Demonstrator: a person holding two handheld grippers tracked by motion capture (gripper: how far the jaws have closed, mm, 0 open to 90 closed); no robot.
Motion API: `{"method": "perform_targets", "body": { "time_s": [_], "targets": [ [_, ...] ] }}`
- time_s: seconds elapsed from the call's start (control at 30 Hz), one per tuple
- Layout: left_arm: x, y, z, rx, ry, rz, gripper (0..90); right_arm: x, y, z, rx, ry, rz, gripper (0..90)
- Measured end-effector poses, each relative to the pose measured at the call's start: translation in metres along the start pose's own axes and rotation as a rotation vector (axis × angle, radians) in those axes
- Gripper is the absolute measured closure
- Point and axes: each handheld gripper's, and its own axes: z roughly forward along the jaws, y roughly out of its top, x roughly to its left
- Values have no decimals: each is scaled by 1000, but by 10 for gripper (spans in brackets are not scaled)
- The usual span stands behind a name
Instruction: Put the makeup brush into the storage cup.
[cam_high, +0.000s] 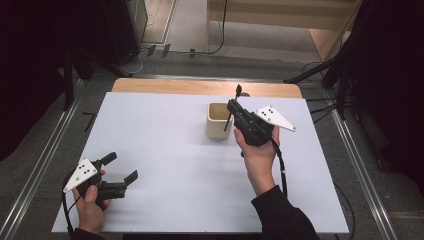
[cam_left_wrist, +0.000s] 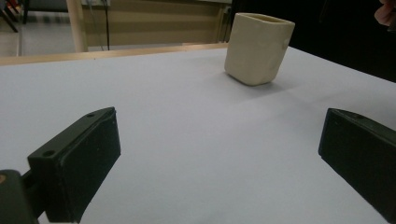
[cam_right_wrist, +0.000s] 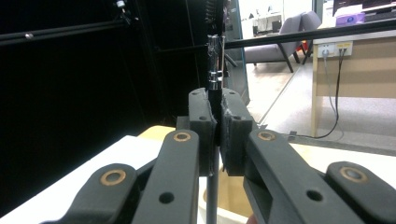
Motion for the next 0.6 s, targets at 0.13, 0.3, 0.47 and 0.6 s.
{"method": "perform_targets", "body": {
  "time_s": [0.13, 0.3, 0.47, 0.6],
  "targets": [
    [0, 0, 0, -2, 2, -4, 0, -2, 2, 5, -3, -13, -7, 866],
    [0, 0, 0, -1, 1, -5, 0, -4, 4, 10, -5, -16, -12, 865],
    [-1, 0, 0, -1, -1, -5, 0, -4, 8, 15, -2, -19, -20, 866],
    [-1, 0, 0, -3, -2, -5, 0, -6, 11, 20, -8, -27, -17, 865]
  ]
}}
